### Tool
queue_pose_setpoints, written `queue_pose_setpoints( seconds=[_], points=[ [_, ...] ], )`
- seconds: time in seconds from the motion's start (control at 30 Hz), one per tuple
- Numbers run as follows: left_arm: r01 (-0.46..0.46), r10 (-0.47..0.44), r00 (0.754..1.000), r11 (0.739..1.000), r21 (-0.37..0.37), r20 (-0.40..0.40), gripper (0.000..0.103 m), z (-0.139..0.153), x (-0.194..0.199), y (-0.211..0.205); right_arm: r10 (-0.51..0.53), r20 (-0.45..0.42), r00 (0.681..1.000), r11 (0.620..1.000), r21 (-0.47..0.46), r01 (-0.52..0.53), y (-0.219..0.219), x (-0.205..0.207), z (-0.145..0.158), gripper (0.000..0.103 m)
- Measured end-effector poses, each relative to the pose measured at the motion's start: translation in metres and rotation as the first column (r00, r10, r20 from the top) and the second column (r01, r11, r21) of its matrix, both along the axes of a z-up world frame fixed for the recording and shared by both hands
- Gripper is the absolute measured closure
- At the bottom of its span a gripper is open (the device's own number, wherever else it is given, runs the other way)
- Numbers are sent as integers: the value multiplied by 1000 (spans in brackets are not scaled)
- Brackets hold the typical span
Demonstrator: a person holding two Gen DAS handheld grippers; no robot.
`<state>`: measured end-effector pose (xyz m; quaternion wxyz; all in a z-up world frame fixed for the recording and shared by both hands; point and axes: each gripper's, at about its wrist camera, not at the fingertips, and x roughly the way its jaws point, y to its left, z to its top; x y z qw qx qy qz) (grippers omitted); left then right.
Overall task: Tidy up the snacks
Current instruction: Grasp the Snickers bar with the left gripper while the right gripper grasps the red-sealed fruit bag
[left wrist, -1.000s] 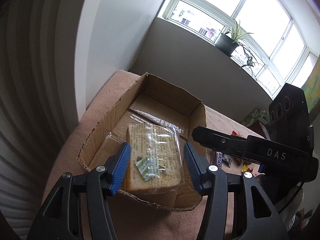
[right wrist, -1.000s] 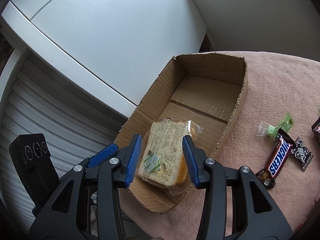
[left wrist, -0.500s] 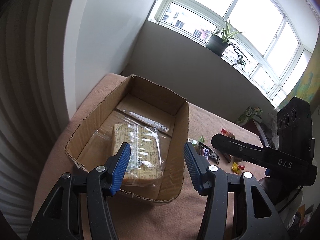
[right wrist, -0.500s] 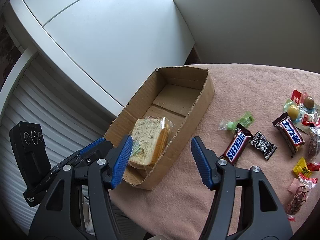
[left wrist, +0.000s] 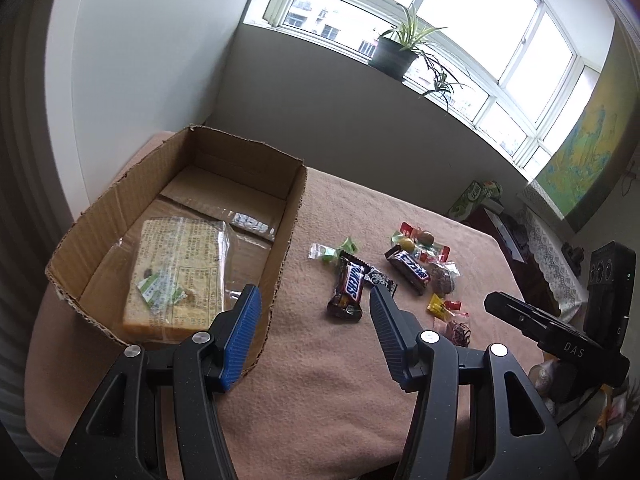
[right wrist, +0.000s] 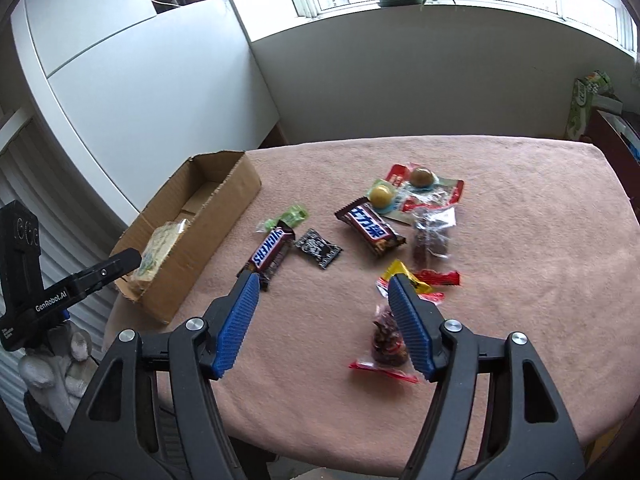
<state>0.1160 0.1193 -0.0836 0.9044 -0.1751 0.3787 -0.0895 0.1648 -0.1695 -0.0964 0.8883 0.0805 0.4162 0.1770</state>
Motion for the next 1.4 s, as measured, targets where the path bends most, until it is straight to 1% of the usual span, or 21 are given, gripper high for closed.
queue_pose_setpoints(
  seconds=[0.1,0.2,0.3,0.47,0.57,0.77,0.93,1.0,1.07,1.1,1.17,1.2,1.23,1.27,1.33,1.4],
  points=[
    [23,-23,999,1000,-2,-22,47,-8,4,-11,-46,-20,999,999,-16,45,-15,-8,-16,33],
    [51,-51,998,999,5,-41,47,-15,8,-24,-63,-41,997,998,-33,61,-23,-12,-30,33],
    [77,-76,995,997,17,-60,47,-21,12,-36,-66,-51,997,996,-68,62,-21,-13,-40,33],
    [111,-107,991,993,46,-85,47,-30,20,-54,-58,-60,996,995,-88,53,-14,-11,-50,33],
    [125,-117,988,989,76,-104,47,-36,30,-64,-59,-46,997,991,-124,53,-8,-8,-52,33],
    [135,-114,985,975,174,-127,47,-44,57,-78,-60,-45,997,985,-167,52,-2,0,-57,33],
    [147,-116,982,965,218,-147,47,-53,75,-85,-48,-39,998,978,-207,39,6,2,-61,34],
    [144,-108,982,959,245,-154,47,-57,80,-89,-43,-43,998,976,-217,32,9,4,-63,38],
    [152,-113,979,958,244,-168,47,-62,83,-90,-39,-54,998,974,-225,26,10,6,-66,45],
    [152,-111,979,957,247,-172,47,-63,84,-91,-38,-58,998,974,-226,24,10,7,-67,46],
    [153,-111,978,956,250,-174,48,-64,84,-90,-37,-65,997,973,-229,21,10,8,-70,52],
    [156,-114,978,957,246,-176,55,-65,84,-90,-36,-71,997,974,-227,19,10,8,-71,54],
    [159,-116,977,957,244,-181,62,-66,86,-91,-32,-79,996,976,-218,14,9,8,-73,59],
    [158,-114,976,957,245,-184,64,-67,87,-91,-30,-87,996,978,-208,11,8,9,-74,63],
    [152,-107,977,956,250,-186,72,-69,88,-90,-32,-90,995,981,-196,13,6,9,-74,64],
    [152,-110,977,960,233,-185,73,-70,89,-88,-34,-94,995,983,-185,16,4,10,-73,66]
  ],
)
